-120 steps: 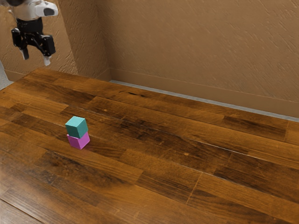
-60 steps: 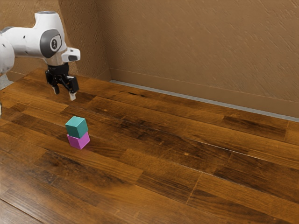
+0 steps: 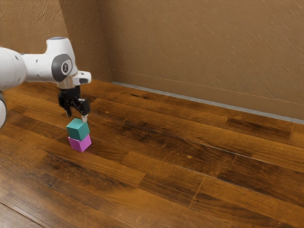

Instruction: Pick up the blue block with one arm, and put the blue block on the table with one arm

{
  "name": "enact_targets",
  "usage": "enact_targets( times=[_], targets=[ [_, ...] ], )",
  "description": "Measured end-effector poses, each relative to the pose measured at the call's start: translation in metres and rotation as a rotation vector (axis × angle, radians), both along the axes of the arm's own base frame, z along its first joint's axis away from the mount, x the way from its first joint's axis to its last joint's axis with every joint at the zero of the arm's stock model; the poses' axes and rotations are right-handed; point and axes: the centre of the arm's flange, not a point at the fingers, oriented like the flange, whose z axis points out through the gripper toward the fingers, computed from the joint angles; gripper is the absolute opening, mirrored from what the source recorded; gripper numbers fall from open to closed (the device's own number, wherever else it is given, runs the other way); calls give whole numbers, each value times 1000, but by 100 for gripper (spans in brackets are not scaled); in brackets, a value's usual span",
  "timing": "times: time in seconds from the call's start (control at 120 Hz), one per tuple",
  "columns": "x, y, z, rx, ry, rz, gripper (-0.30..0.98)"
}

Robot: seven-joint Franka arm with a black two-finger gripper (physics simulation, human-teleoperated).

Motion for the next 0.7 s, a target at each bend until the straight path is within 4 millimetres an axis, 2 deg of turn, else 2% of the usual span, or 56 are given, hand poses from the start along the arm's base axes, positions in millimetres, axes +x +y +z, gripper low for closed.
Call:
enact_targets(
  times=[0.167,0.433,0.7],
  targets=[
    [3,-3,-1,18,-37,15,66],
    [5,6,0,38,-74,39,66],
    [8,8,-20,40,-65,48,66]
  ],
)
